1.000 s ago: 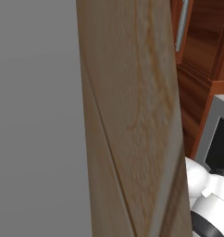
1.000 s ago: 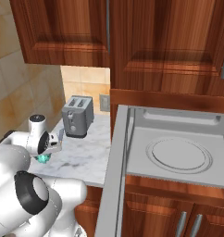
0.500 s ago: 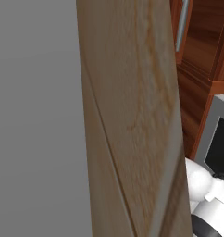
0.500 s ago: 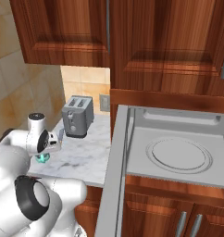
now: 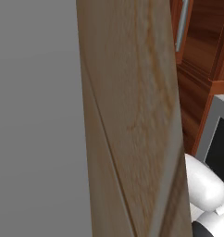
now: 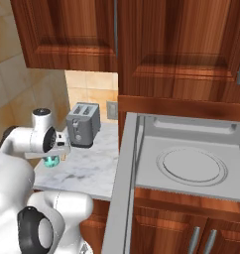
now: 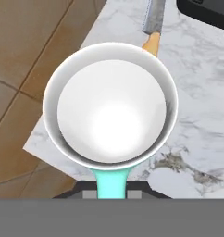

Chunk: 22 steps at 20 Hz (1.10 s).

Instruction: Pick the mug from the counter and place it inside the microwave. Then close the microwave.

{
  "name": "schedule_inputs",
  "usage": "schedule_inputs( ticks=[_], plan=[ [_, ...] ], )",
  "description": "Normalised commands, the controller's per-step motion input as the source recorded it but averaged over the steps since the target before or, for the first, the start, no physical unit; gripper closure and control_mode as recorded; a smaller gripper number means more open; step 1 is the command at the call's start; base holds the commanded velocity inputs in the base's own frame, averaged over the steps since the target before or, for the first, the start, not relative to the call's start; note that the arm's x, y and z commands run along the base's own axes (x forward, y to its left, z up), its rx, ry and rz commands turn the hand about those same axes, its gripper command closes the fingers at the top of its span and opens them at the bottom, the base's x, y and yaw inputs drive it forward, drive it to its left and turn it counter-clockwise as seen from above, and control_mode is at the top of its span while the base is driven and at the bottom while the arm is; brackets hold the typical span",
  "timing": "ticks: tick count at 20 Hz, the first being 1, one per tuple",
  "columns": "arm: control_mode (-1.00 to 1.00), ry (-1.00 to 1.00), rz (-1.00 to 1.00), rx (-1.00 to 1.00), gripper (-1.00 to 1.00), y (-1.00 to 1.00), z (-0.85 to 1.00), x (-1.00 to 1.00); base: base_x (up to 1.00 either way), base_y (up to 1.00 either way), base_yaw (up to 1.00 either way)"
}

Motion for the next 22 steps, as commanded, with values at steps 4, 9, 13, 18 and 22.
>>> schedule_inputs(
  ticks=[4, 9, 13, 18, 22],
  plan=[
    [-1.0, 0.01, -0.19, -0.08, 1.0, -0.39, 0.31, 0.03, 0.0, 0.0, 0.0],
    [-1.0, -0.01, -0.2, -0.04, 1.0, -0.32, 0.26, -0.22, 0.0, 0.0, 0.0],
    [-1.0, -0.04, -0.15, 0.0, 1.0, -0.31, 0.33, -0.6, 0.0, 0.0, 0.0],
    [-1.0, -0.09, -0.02, 0.0, 1.0, -0.27, 0.32, -0.51, 0.0, 0.0, 0.0],
    [-1.0, -0.12, 0.07, 0.0, 1.0, -0.31, 0.07, -0.27, 0.0, 0.0, 0.0]
  ],
)
